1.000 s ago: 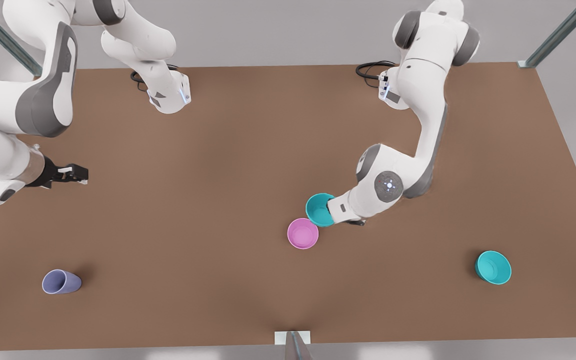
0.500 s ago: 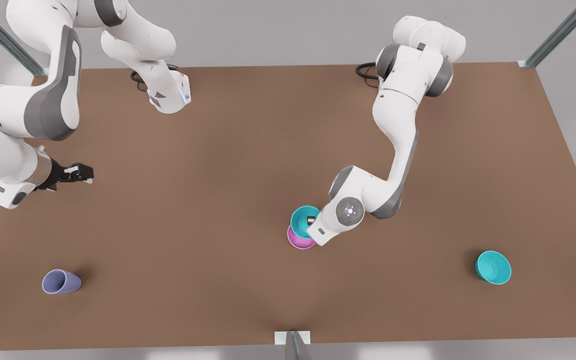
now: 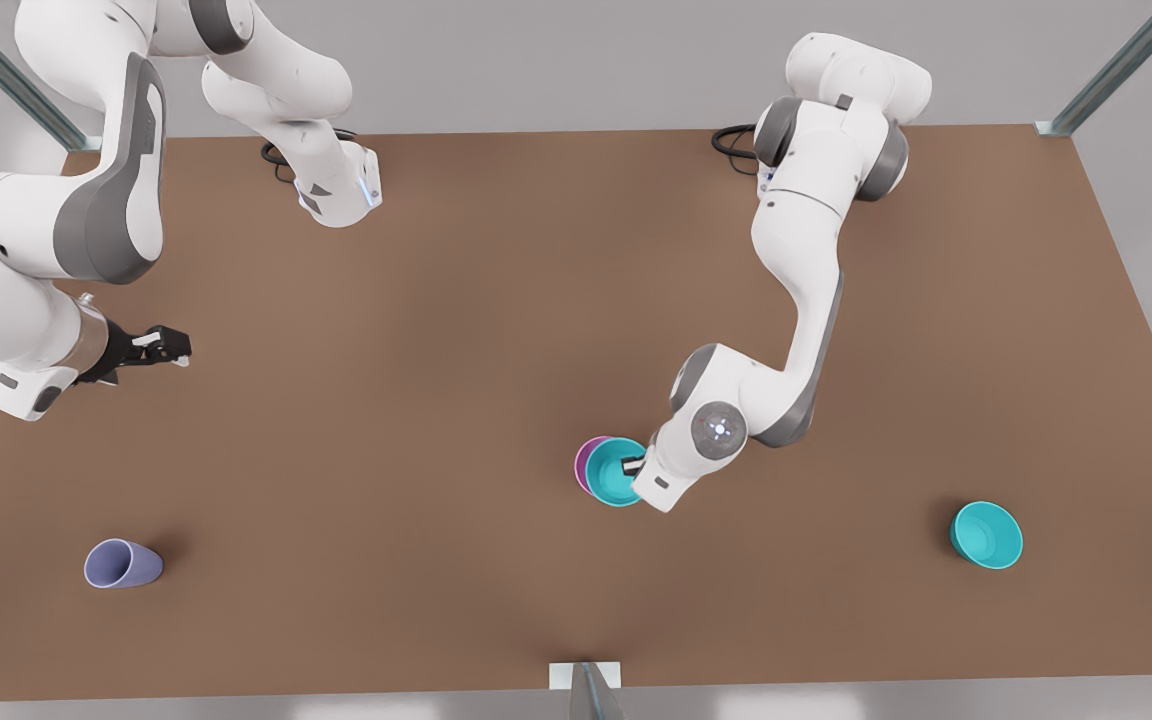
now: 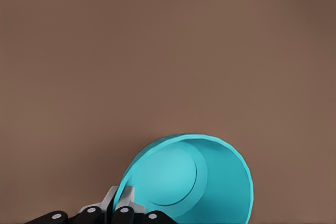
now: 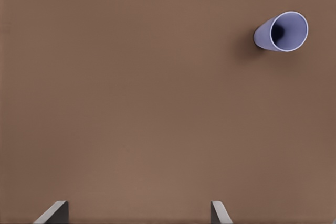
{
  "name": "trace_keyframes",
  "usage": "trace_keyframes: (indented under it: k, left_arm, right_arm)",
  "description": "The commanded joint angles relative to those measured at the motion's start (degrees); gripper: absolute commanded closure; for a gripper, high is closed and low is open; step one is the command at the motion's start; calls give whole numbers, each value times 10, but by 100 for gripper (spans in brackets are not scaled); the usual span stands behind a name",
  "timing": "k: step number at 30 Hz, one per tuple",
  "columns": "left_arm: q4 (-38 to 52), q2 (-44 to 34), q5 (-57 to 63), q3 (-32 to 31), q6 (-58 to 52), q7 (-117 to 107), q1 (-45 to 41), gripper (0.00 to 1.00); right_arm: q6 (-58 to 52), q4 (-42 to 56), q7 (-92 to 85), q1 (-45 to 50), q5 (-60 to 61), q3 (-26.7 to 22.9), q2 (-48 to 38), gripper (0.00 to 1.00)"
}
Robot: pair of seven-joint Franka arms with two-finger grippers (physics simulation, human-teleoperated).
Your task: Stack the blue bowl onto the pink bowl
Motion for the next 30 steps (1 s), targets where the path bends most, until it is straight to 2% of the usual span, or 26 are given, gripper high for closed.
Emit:
trace_keyframes:
  k: [1,22,23,24,25,27,30]
  left_arm:
    - [1,1,-3,-1,13,-31,0,79]
    - [-1,22,-33,-20,-7,-32,3,79]
    - [-1,22,-33,-20,-7,-32,3,76]
    - [-1,22,-33,-20,-7,-30,3,9]
    - [-1,21,-32,-20,-9,-28,7,0]
    - [0,8,-13,-20,-67,-25,43,0]
    - [0,-177,106,-19,-318,119,158,0]
  right_arm:
    - [0,0,-17,0,0,0,-1,0]
    - [0,0,-17,3,-3,0,1,0]
    - [0,0,-17,3,-3,0,1,0]
    - [0,0,-17,3,-3,0,1,0]
    - [0,0,-17,3,-3,0,1,0]
    - [0,0,-17,3,-3,0,1,0]
    - [0,0,-17,3,-3,0,1,0]
